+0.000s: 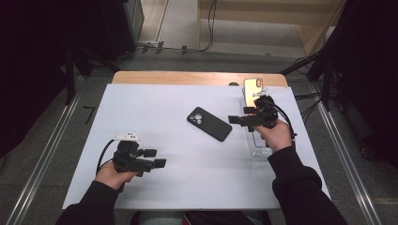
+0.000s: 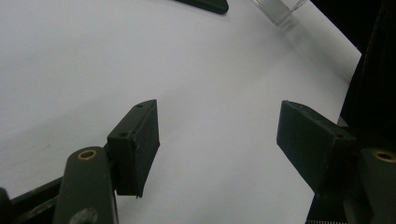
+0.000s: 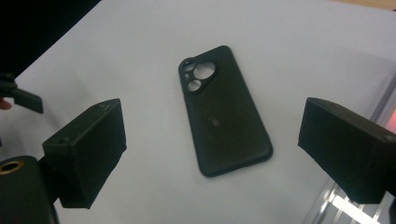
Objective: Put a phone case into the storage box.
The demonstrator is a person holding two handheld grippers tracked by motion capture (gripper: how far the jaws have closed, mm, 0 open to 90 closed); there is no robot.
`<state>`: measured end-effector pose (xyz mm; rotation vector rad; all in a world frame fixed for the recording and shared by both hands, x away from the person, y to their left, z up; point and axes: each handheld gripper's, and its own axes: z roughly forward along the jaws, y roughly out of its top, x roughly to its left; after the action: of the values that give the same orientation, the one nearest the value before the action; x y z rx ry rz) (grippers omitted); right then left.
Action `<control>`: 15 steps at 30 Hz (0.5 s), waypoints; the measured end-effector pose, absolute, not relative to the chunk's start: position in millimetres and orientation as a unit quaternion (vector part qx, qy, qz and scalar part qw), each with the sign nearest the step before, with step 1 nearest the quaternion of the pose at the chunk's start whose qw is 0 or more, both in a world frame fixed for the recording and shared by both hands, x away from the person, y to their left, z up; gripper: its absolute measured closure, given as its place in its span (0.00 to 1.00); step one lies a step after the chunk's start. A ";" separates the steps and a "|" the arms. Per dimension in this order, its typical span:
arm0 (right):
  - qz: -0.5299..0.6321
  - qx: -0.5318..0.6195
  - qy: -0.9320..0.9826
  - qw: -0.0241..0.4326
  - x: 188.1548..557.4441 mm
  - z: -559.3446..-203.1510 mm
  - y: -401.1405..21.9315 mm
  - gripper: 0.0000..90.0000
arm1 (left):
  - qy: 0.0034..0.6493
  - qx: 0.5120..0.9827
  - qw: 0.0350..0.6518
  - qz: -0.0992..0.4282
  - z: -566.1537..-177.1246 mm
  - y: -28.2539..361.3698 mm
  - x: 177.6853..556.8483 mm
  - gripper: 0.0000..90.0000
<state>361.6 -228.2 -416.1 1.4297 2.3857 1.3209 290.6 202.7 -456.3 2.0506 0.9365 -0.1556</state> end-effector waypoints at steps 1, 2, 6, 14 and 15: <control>0.429 0.459 0.778 0.028 358.4 -416.4 -226.4 0.07 | 0.375 0.820 0.427 -0.063 -456.2 202.9 290.4 0.34; 0.429 0.454 0.781 0.025 355.7 -416.7 -224.9 0.08 | 0.375 0.820 0.427 -0.063 -456.0 203.2 290.3 0.34; 0.436 0.440 0.784 0.027 345.1 -417.6 -221.0 0.17 | 0.374 0.820 0.427 -0.063 -455.7 204.0 290.2 0.34; 0.440 0.416 0.795 0.031 327.5 -420.8 -213.0 0.17 | 0.374 0.819 0.430 -0.062 -455.6 204.5 289.7 0.34; 0.441 0.414 0.796 0.030 325.8 -422.0 -212.0 0.17 | 0.375 0.819 0.430 -0.062 -455.5 204.8 289.2 0.34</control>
<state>325.8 -212.0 -422.0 1.2776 2.4539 1.3590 289.2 204.8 -455.5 2.0423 0.9366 -0.1541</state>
